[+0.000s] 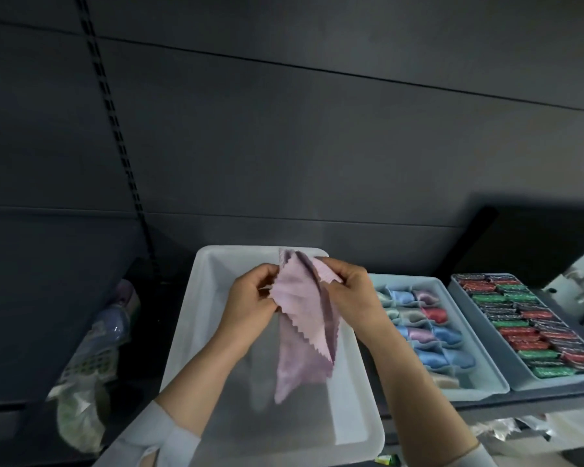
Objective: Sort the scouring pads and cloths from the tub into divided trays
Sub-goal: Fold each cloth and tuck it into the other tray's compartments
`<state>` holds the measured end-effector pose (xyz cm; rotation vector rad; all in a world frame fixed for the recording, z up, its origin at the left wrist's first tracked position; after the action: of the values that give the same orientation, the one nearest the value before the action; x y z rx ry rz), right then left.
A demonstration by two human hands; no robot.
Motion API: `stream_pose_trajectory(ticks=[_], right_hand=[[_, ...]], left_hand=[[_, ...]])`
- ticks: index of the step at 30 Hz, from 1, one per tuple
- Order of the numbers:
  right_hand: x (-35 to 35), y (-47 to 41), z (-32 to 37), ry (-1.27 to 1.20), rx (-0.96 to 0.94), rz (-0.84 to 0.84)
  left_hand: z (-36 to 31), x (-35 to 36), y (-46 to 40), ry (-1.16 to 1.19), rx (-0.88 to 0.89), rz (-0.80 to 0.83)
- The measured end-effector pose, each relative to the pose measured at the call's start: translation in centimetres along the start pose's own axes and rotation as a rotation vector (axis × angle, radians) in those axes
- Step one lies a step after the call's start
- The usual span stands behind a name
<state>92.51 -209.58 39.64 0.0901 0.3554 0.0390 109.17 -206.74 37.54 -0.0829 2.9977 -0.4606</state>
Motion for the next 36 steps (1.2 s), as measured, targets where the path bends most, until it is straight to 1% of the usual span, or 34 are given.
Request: stream_pose_trajectory(ticks=[1,2,3,4,6,9,12,15,16,18,20,22,26,28,30,33,36], right_hand=[[-0.8,-0.1,0.1,0.082,-0.017,-0.101],[-1.7,0.1,0.4,0.115,-0.041,-0.207],[-2.2,0.4,0.6,0.092,-0.078,-0.282],[-2.3,0.8,0.8,0.032,-0.119,-0.302],[-1.4,1.7,1.5,-0.062,-0.178,-0.250],[1.1,2.7,2.1,-0.077,-0.214,-0.103],[1.3,3.0,2.4,-0.116,-0.228,-0.060],[1.6,3.2,2.8,-0.102,-0.227,0.069],[1.8,3.3,2.9,-0.046,-0.225,0.080],[2.0,3.3,3.3,0.107,-0.277,0.017],[1.9,3.0,4.0,0.141,-0.349,-0.045],[1.4,2.3,4.1,0.054,-0.330,-0.050],[-0.9,0.5,3.8,-0.145,-0.236,-0.092],[-2.0,-0.1,4.2,-0.219,-0.214,-0.101],[-2.7,-0.5,4.9,-0.240,-0.209,-0.106],[-3.6,-0.7,5.9,-0.252,-0.211,-0.101],[-4.4,-0.6,6.7,-0.243,-0.209,-0.035]], left_hand=[[0.0,-0.2,-0.2,0.014,-0.007,-0.033],[-0.1,-0.3,-0.3,0.028,-0.014,-0.069],[-0.3,-0.3,-0.5,0.041,-0.016,-0.100],[-0.4,-0.3,-0.6,0.057,-0.019,-0.124],[-0.4,0.2,-0.9,0.104,-0.032,-0.150],[-0.4,0.8,-1.2,0.124,-0.058,-0.163],[-0.7,0.8,-1.4,0.163,-0.067,-0.160],[-0.8,0.4,-1.7,0.156,-0.055,-0.154],[-0.8,0.2,-1.8,0.139,-0.046,-0.160],[-0.7,0.0,-2.0,0.125,-0.047,-0.164],[-0.8,0.2,-2.1,0.151,-0.053,-0.144],[-0.9,0.0,-2.2,0.162,-0.033,-0.125],[-1.1,-1.9,-2.8,0.050,0.056,-0.156],[-1.3,-2.6,-3.3,0.048,0.079,-0.161],[-2.1,-2.8,-3.8,0.056,0.116,-0.146],[-3.3,-3.4,-4.5,-0.004,0.209,-0.171],[-4.7,-3.7,-4.9,0.035,0.292,-0.151]])
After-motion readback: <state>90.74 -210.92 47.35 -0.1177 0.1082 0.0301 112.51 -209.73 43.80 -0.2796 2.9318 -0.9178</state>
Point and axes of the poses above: each hand's wrist, its own y-axis away from the middle knuckle, its own x-axis out of the palm, z = x × y, the point moved 6 cm from there along -y, towards the middle knuckle, and after that the axes turned 12 degrees about x, right-handed, at the moved point
